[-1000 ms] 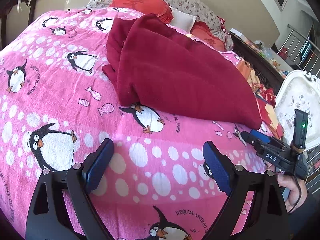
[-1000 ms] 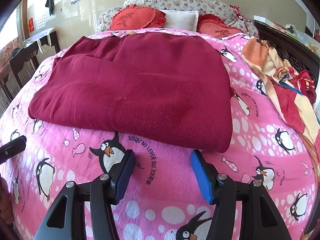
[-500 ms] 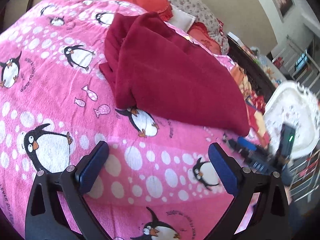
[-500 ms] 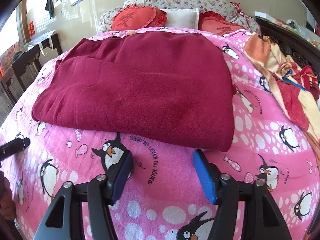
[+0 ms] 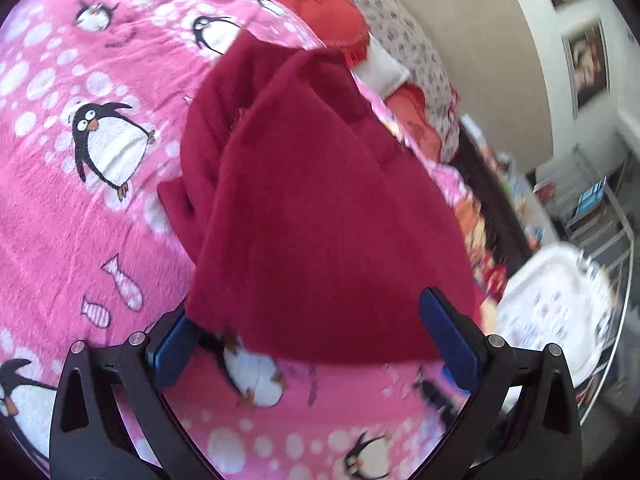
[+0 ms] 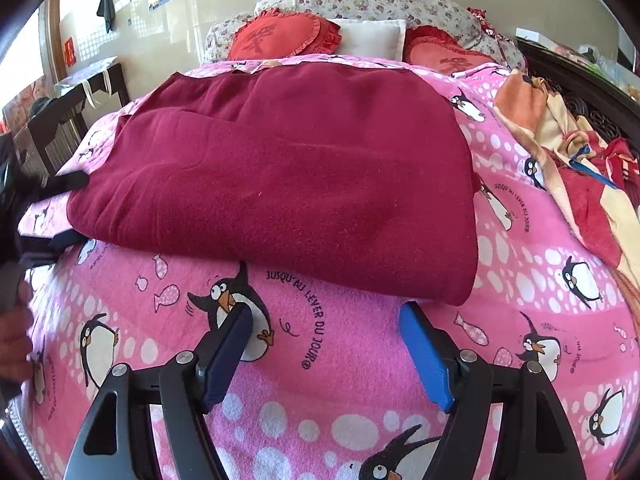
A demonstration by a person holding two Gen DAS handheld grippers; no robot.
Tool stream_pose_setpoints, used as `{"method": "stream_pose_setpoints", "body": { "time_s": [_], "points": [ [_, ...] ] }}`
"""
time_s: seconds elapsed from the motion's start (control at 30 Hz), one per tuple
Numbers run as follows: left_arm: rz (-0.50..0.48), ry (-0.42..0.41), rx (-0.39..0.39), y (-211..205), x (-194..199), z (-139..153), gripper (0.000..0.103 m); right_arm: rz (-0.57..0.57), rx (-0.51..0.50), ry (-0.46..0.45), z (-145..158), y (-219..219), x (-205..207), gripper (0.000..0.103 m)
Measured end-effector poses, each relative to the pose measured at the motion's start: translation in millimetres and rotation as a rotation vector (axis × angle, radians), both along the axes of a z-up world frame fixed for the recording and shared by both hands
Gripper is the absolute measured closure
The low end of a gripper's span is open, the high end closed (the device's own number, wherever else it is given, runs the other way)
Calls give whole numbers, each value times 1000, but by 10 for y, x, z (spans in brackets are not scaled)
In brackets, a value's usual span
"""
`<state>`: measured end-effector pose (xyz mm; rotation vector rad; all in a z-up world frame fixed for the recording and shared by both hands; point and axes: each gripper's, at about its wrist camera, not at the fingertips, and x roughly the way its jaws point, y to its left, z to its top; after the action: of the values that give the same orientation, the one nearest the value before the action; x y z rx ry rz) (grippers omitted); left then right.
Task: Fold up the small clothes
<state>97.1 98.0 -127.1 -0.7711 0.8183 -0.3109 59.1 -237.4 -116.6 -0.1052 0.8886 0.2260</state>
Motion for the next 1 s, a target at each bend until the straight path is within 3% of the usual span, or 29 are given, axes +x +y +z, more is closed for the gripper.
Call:
{"method": "stream_pose_setpoints", "body": {
  "time_s": [0.07,0.17,0.23,0.5,0.53,0.67,0.73,0.83,0.9,0.97,1.0],
  "points": [
    [-14,7,-65,37,-3,9,1,0,6,-1,0,-8,-2,29],
    [-51,31,-240,80,-127,-20,1,0,9,-1,1,-7,-2,29],
    [-65,47,-280,69,-171,-46,1,0,11,-2,1,-11,-4,29],
    [-31,42,-230,210,224,96,1,0,13,-1,1,-14,-5,29],
    [-29,34,-200,198,232,133,3,0,14,-2,1,-15,-5,29],
    [-12,47,79,13,210,193,17,2,23,-3,3,-22,-8,29],
    [11,54,129,-9,208,164,24,2,29,-2,6,-27,-8,29],
    [58,54,72,104,236,75,31,2,31,-3,9,-24,-8,29],
    [72,69,55,154,231,11,42,1,44,-2,30,-42,-12,29],
    [81,78,69,191,193,10,60,-43,167,-8,141,-217,-44,30],
    [82,84,72,221,168,-2,64,-89,342,5,208,-456,-72,30]
  ]
}}
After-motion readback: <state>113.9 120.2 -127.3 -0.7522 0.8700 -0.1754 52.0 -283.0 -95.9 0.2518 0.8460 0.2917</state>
